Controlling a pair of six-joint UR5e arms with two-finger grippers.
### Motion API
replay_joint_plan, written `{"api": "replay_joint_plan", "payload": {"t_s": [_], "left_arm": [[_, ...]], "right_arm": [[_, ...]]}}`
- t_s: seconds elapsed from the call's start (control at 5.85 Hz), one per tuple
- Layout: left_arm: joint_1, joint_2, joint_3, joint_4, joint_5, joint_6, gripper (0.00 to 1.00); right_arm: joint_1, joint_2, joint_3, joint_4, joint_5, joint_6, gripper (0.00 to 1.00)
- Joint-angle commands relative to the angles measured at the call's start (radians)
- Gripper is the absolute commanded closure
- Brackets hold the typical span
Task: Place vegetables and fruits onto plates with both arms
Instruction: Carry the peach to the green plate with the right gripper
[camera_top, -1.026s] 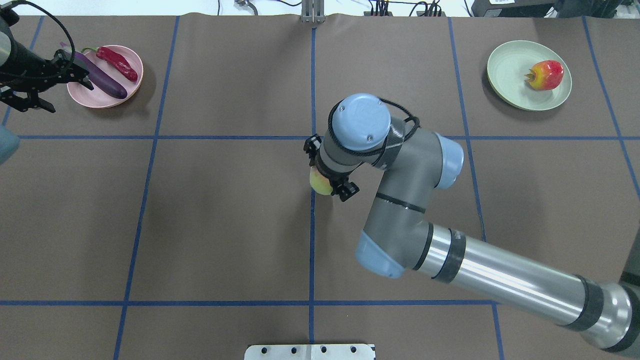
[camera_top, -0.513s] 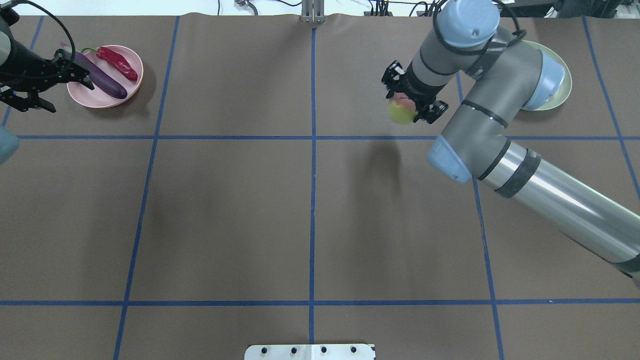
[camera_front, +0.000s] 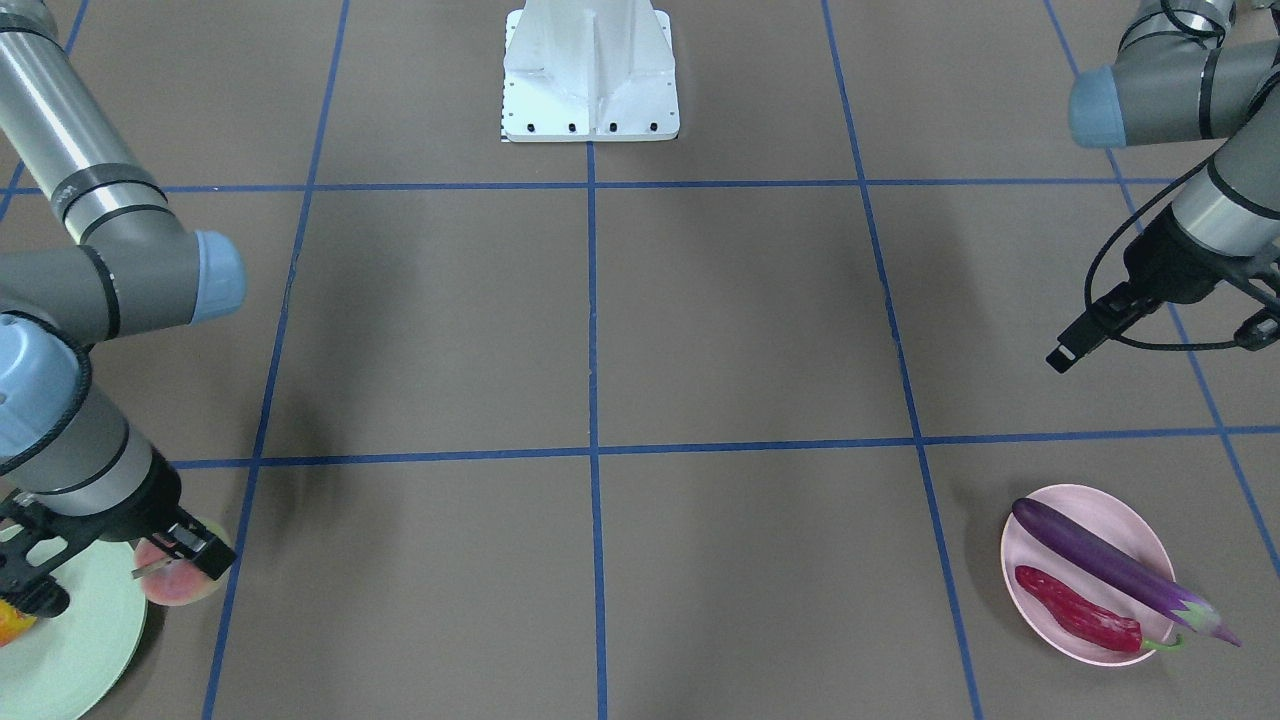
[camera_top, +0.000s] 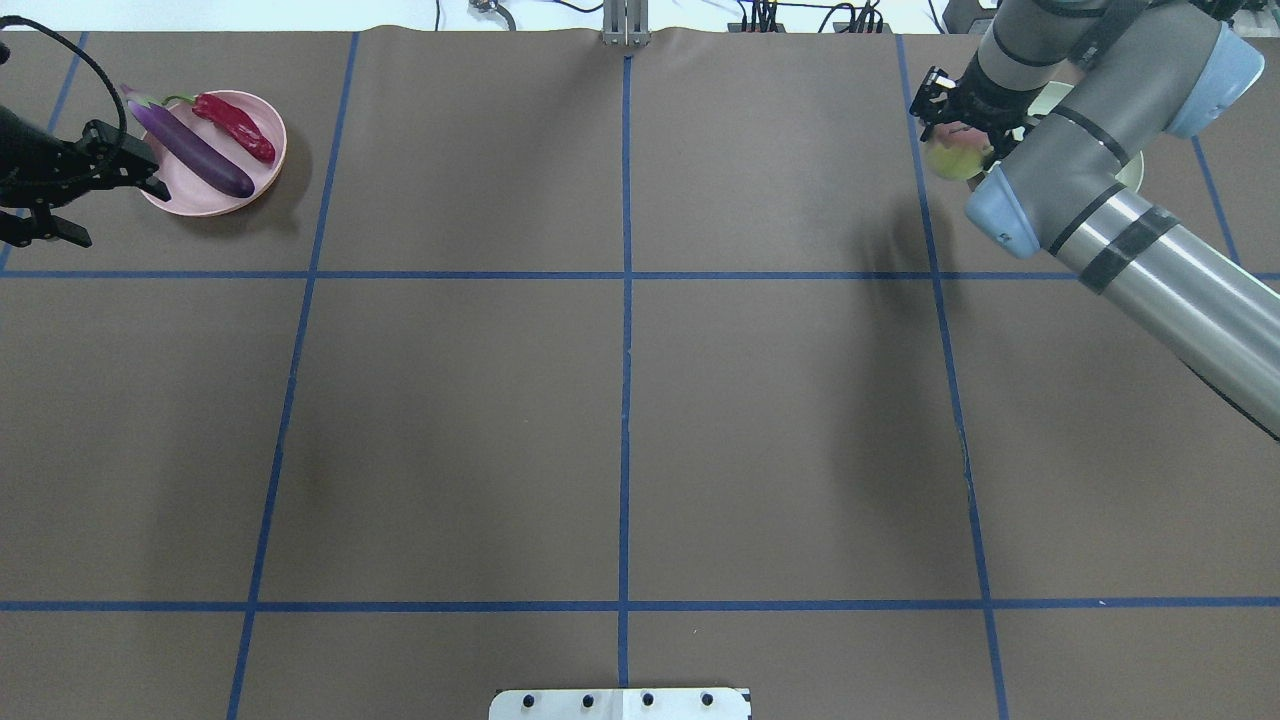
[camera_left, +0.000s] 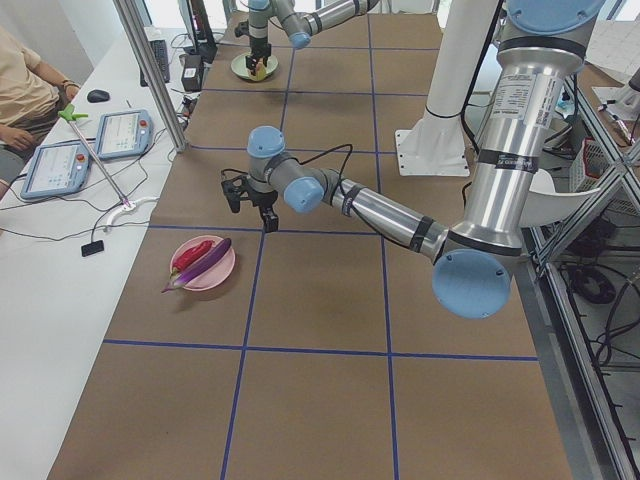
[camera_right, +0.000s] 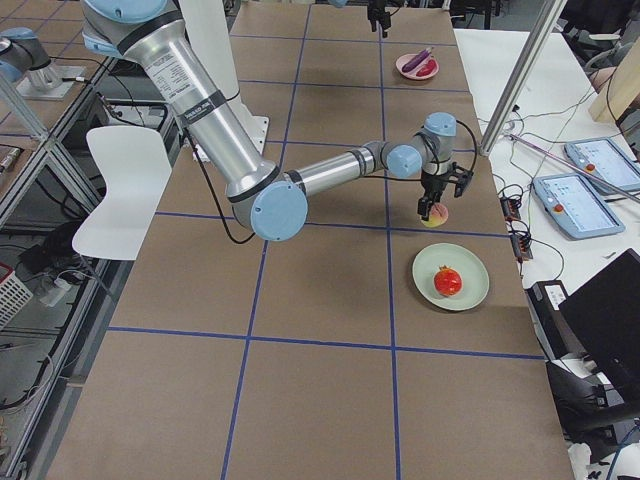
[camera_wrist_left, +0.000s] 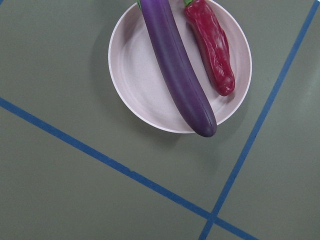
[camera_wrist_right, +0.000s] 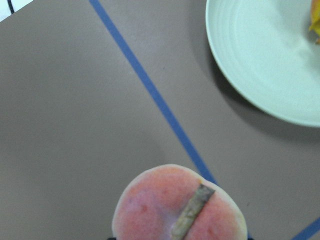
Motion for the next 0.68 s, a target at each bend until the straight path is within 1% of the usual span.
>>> {"api": "replay_joint_plan", "payload": {"t_s": [0.0,0.17,0.34,0.51], "left_arm": [[0.01,0.012,-0.02,0.0,0.001,0.003,0.0],[0.01,0.014,-0.024,-0.002,0.001,0.003,0.0],[0.012,0.012,-0.026,0.0,0.001,0.003,0.0],[0.014,0.015,-0.033,0.0,0.001,0.006,0.0]], "right_arm": [[0.039,-0.002,-0.081,0.025,0.0,-0.11,1.0],[0.047,-0.002,-0.114,0.028,-0.001,-0.13,1.0],[0.056,-0.004,-0.118,0.028,0.0,-0.178,1.0],[0.061,-0.01,-0.115,0.03,0.002,-0.183,0.01]]}}
